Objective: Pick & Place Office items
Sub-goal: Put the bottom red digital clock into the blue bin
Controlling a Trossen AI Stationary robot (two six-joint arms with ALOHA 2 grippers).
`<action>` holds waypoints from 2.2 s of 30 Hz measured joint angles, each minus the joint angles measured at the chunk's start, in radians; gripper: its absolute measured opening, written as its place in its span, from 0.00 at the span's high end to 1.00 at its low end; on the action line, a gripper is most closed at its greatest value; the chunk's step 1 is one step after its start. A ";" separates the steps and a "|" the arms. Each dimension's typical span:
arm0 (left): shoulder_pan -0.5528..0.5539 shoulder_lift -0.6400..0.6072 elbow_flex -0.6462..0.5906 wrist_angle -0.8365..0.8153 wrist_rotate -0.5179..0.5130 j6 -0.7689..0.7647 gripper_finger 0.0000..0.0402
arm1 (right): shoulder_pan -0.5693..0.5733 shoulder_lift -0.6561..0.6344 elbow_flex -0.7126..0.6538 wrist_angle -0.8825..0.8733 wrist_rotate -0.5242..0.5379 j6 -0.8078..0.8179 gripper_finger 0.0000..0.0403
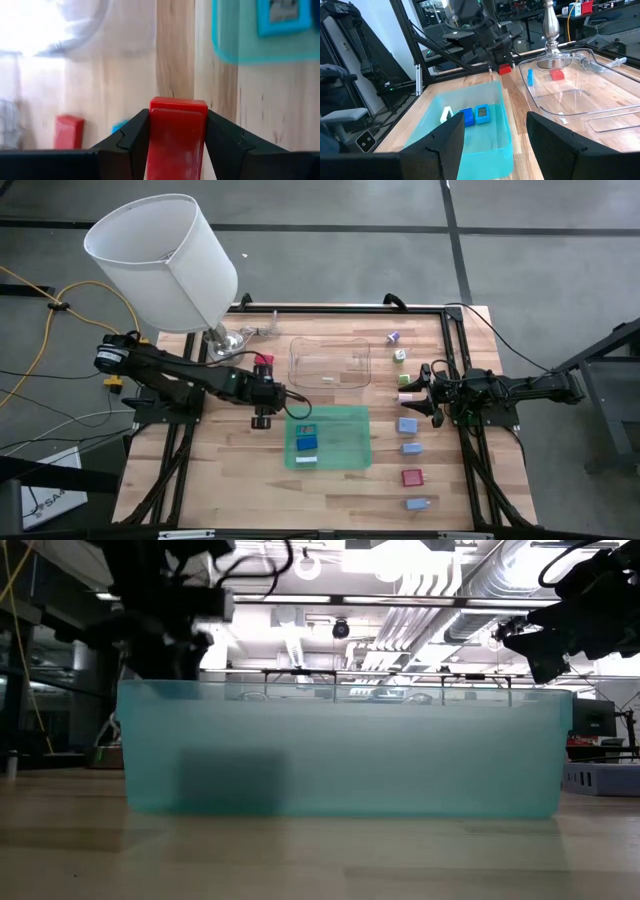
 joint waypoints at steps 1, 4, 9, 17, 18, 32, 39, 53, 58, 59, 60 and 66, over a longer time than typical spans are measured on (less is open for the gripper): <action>-0.006 0.000 0.014 -0.002 -0.003 0.000 0.62 | 0.000 0.000 0.000 0.000 0.000 0.000 0.50; -0.021 0.000 0.051 0.002 -0.022 0.000 0.62 | 0.000 0.000 0.000 0.000 0.000 0.000 0.50; -0.046 0.000 0.106 0.006 -0.054 0.001 0.61 | 0.000 0.000 0.000 0.000 0.000 0.000 0.50; -0.089 0.012 0.127 0.169 -0.058 0.083 0.60 | 0.000 0.000 0.000 0.000 0.000 0.000 0.50; -0.093 0.019 0.127 0.188 -0.057 0.087 0.60 | 0.000 0.000 0.000 0.000 0.000 0.000 0.50; -0.107 0.236 0.127 0.589 0.034 0.180 0.60 | 0.000 0.000 0.000 0.000 0.000 0.000 0.50; -0.107 0.344 0.145 0.696 0.107 0.180 0.60 | 0.000 0.000 0.000 0.000 0.000 0.000 0.50; -0.091 0.448 0.227 0.687 0.153 0.232 0.60 | 0.000 0.018 0.000 0.002 0.000 0.000 0.50; -0.065 0.462 0.240 0.688 0.180 0.240 0.60 | 0.000 0.028 0.000 0.002 0.001 0.000 0.50; -0.060 0.464 0.240 0.689 0.185 0.240 0.60 | 0.000 0.030 0.000 0.002 0.000 0.000 0.50; -0.055 0.469 0.240 0.689 0.189 0.237 0.60 | 0.000 0.031 0.000 0.002 0.000 0.000 0.50; -0.035 0.477 0.239 0.683 0.216 0.207 0.60 | 0.000 0.036 0.000 0.002 0.000 0.000 0.50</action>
